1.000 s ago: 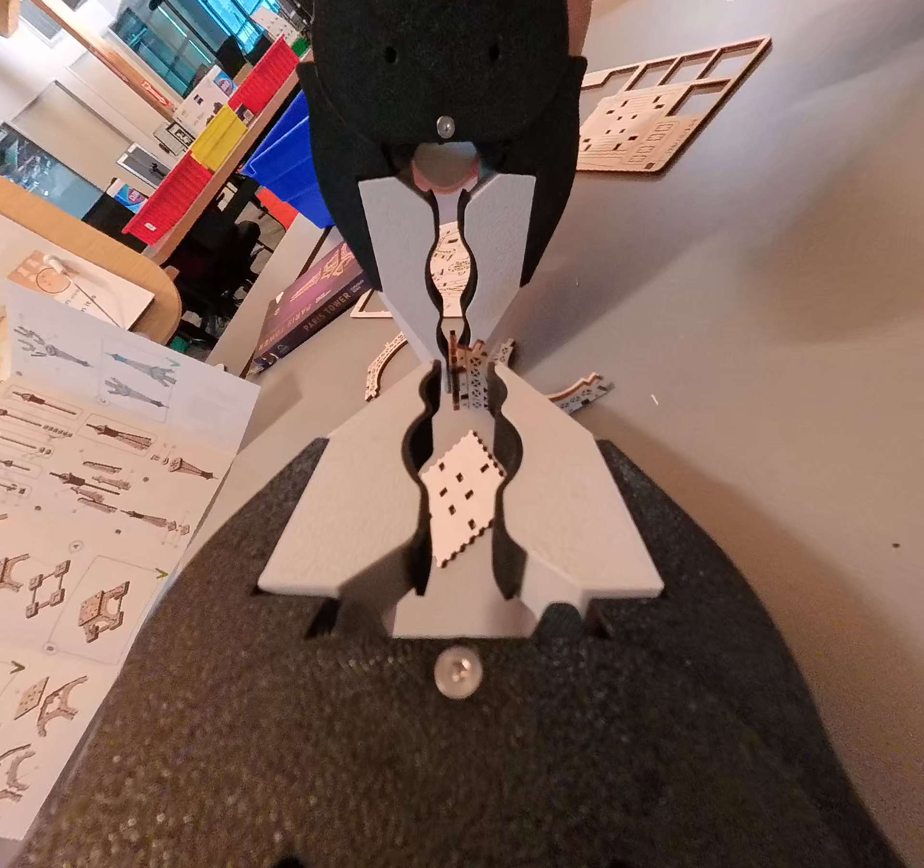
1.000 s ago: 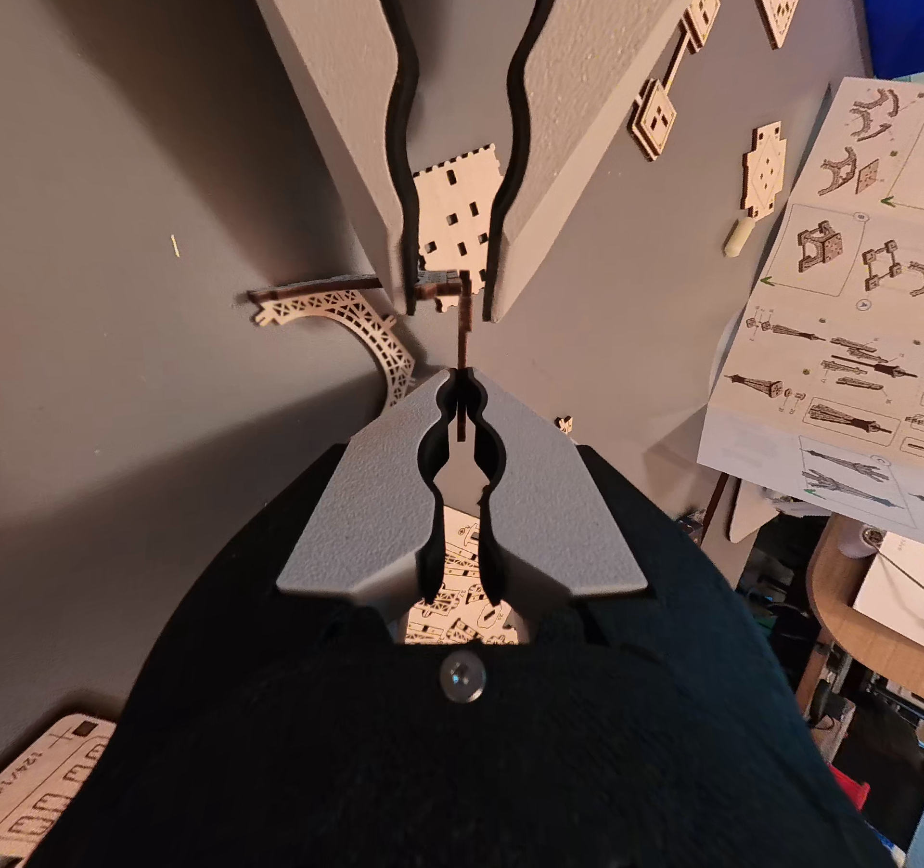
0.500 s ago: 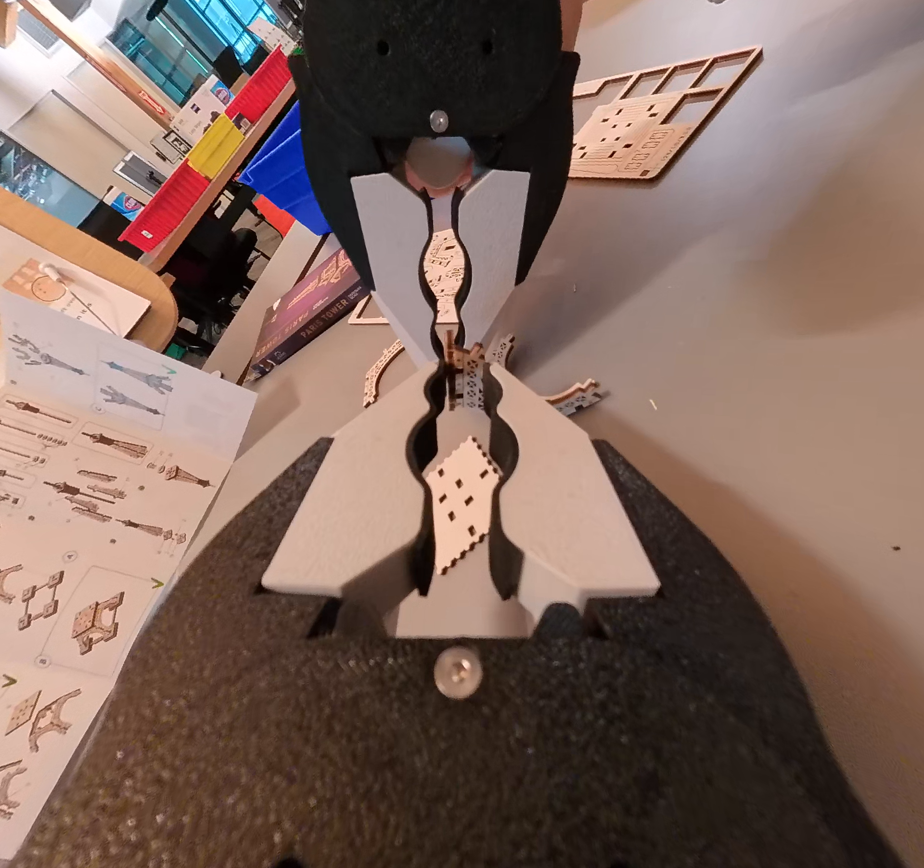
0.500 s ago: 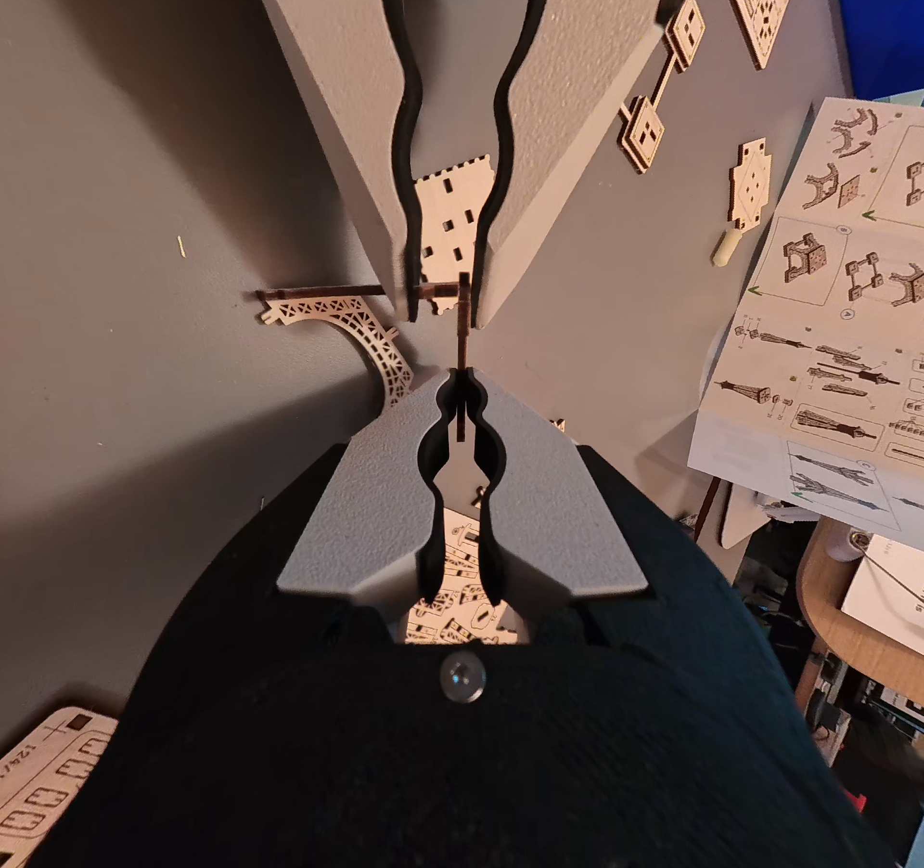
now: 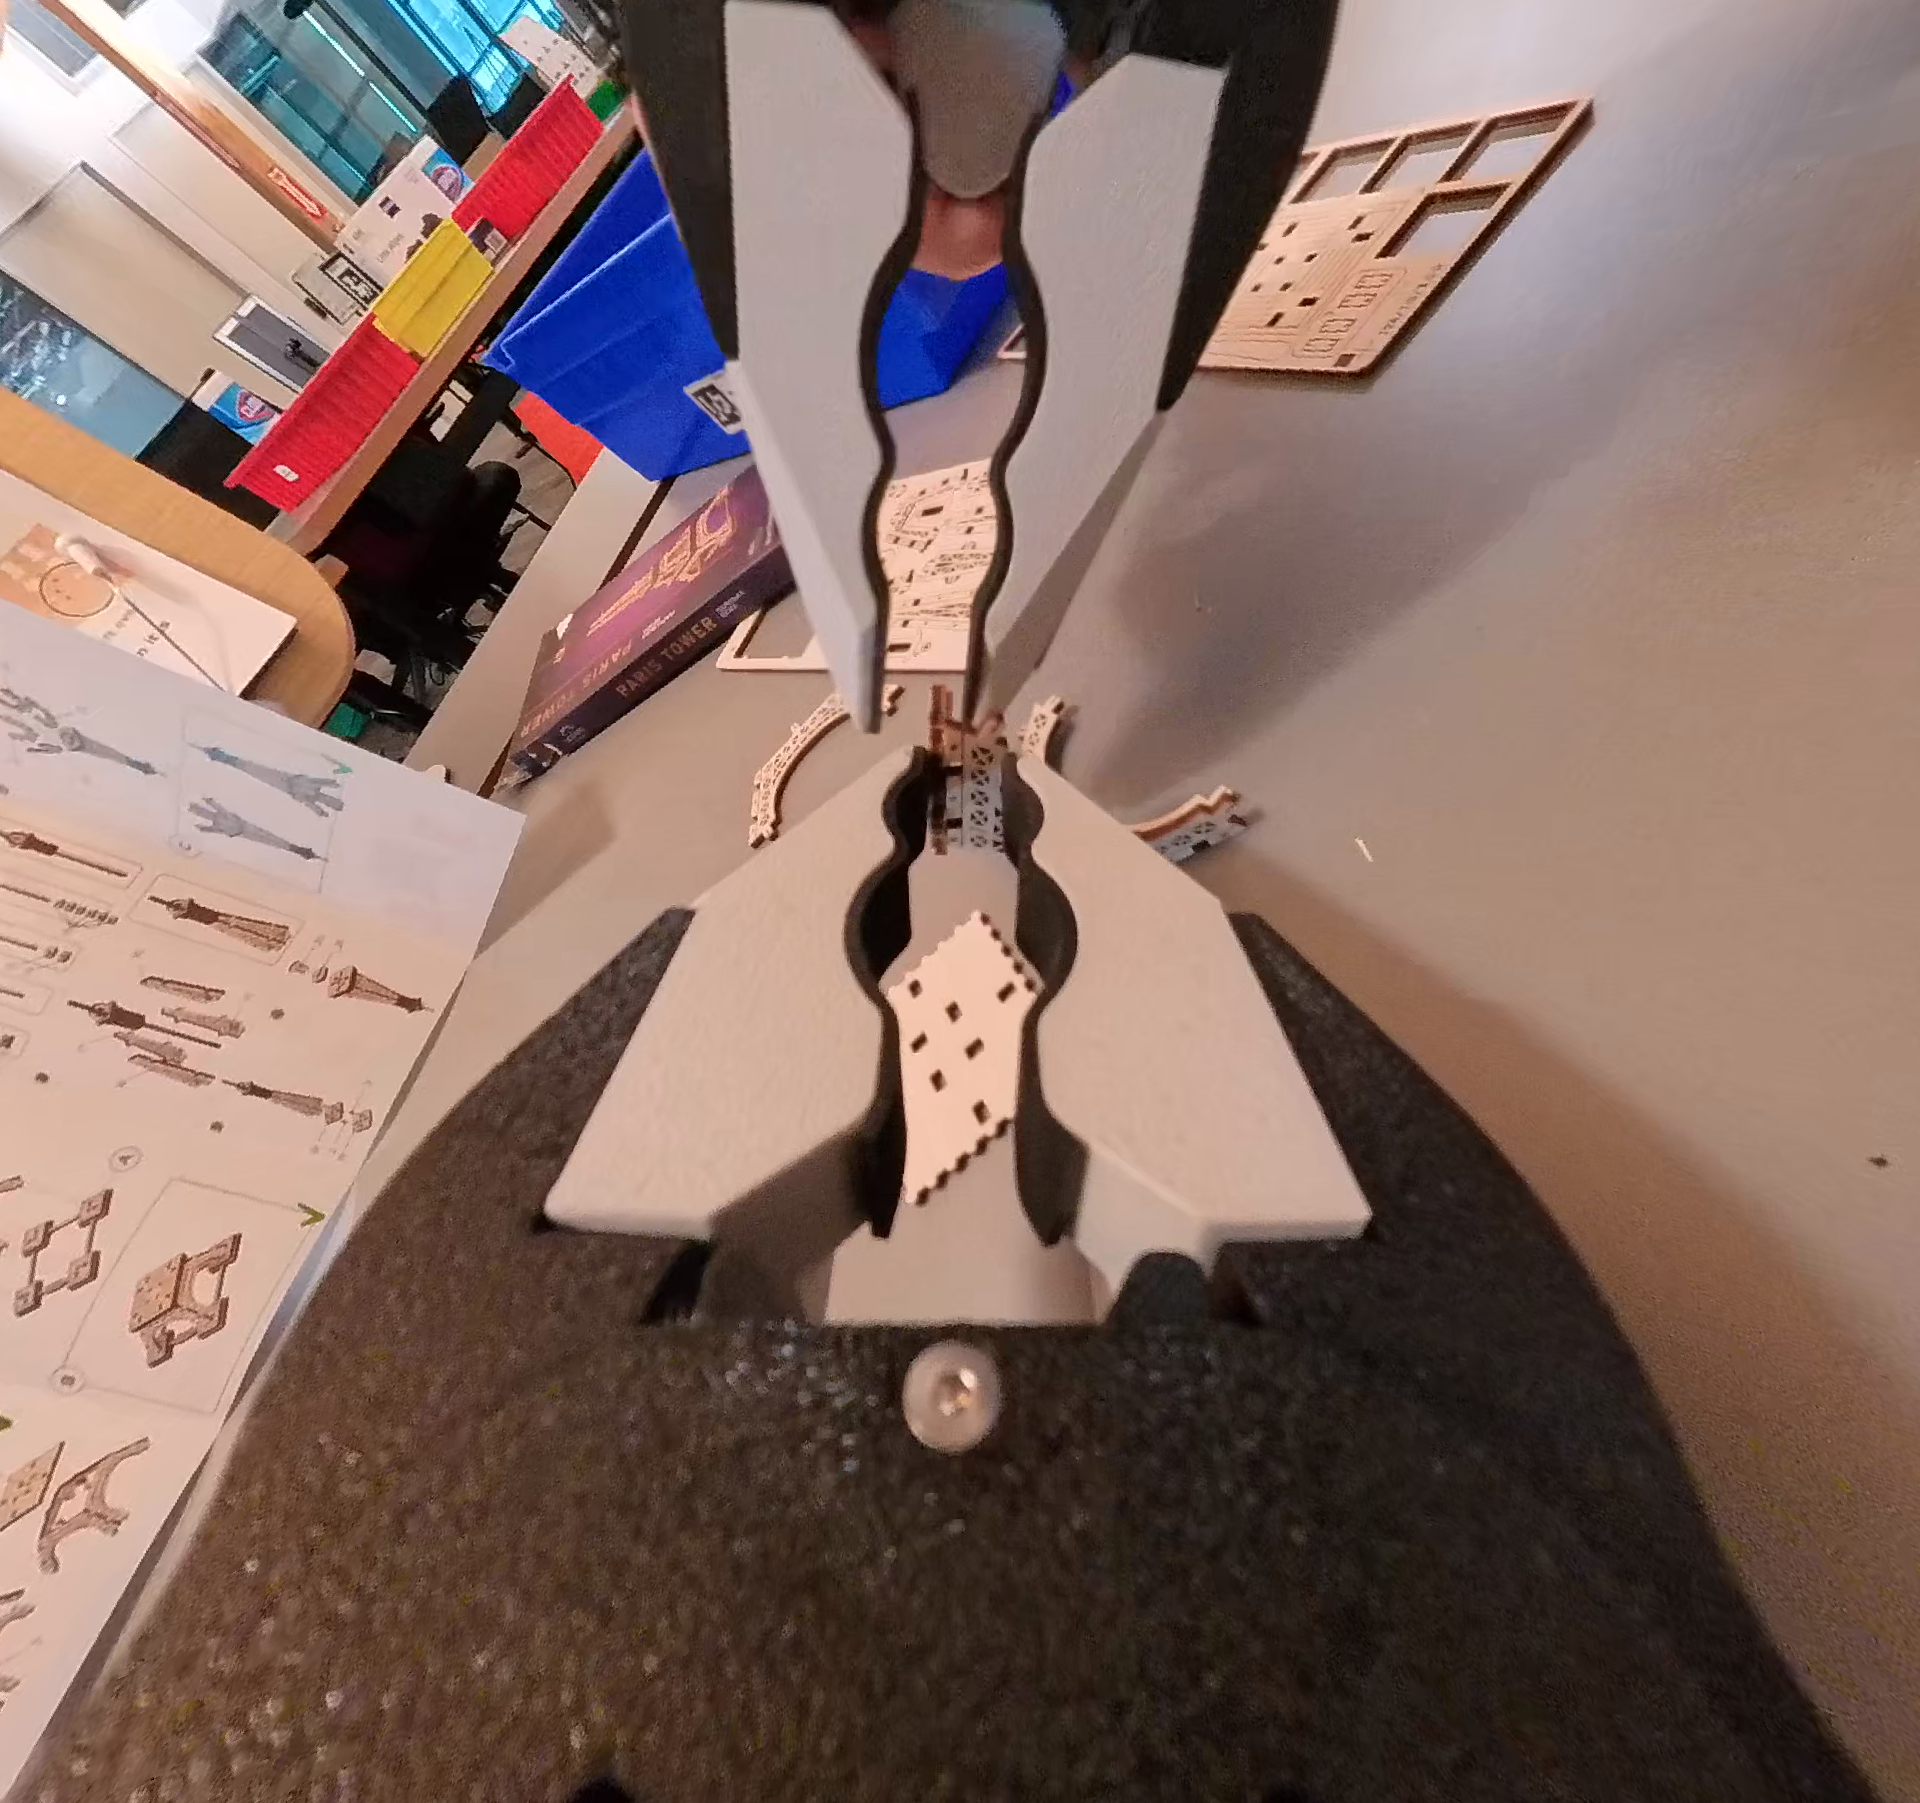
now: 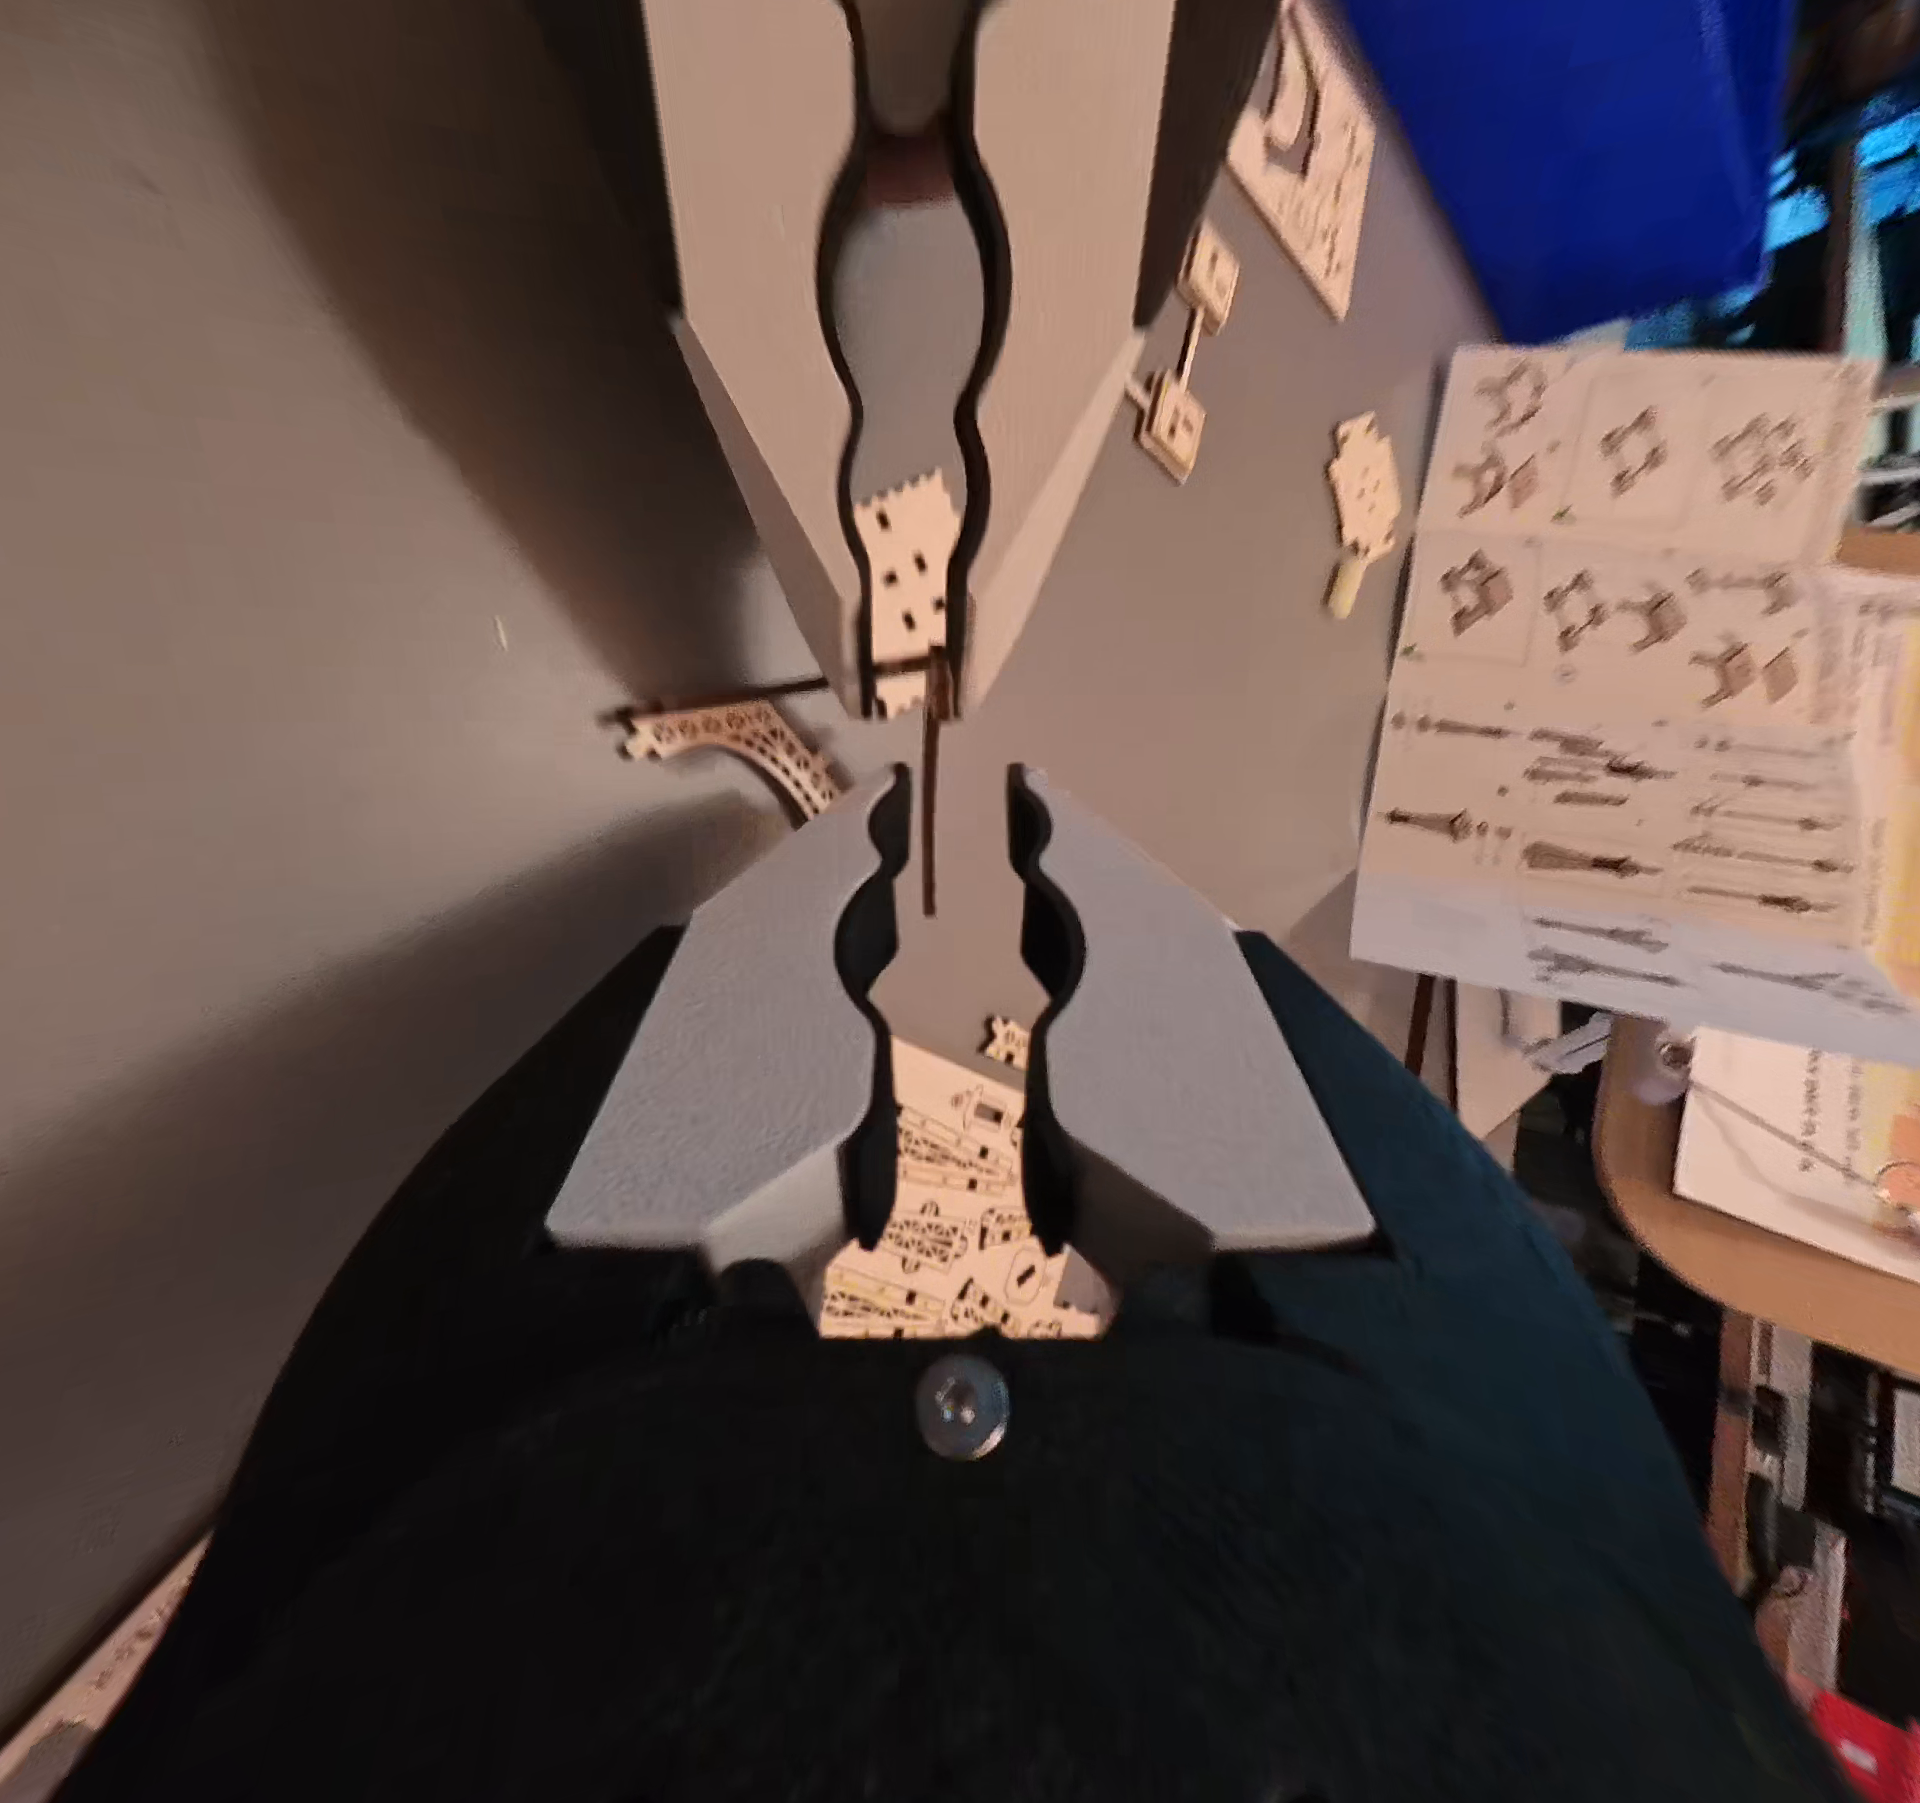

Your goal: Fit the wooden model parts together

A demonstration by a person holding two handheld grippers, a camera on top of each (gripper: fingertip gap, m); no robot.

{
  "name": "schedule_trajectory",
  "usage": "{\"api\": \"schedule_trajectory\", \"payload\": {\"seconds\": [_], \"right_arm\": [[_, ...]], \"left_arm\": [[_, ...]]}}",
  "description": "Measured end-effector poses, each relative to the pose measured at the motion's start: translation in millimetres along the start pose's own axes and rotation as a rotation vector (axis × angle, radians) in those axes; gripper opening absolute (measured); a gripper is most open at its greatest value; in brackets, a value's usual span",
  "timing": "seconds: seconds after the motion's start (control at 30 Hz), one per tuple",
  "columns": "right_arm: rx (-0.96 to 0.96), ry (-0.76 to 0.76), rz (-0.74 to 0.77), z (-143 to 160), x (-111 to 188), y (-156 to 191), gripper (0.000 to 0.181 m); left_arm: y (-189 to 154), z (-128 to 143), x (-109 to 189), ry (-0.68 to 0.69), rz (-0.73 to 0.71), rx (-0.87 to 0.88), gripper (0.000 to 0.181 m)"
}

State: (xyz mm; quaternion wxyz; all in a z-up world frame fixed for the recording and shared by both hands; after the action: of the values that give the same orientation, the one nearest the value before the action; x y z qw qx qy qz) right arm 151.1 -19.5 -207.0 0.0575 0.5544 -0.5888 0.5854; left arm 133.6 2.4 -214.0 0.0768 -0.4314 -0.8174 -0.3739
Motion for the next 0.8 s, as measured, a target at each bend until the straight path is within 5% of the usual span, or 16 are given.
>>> {"api": "schedule_trajectory", "payload": {"seconds": [0.17, 0.8], "right_arm": [[0.064, 0.036, 0.077, -7.9, 0.2, 2.5, 0.0], [0.115, 0.066, 0.116, -7.9, 7.0, -0.8, 0.0]], "left_arm": [[0.1, -0.3, -0.7, 0.001, 0.001, -0.002, 0.011], [4.4, -2.1, -4.4, 0.0, 0.016, 0.02, 0.012]]}}
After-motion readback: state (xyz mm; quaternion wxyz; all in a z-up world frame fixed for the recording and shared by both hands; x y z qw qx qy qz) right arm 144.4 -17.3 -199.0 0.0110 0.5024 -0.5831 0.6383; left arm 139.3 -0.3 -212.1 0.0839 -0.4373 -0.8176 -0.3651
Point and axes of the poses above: each gripper's, where its closed fingertips meet, x back along the fingers, z out of its underside, y = z × x across the jaws, the point moved 2 cm from there along x, back along the fingers, and after that the axes turned 9 degrees about y, right-handed, at the moved point
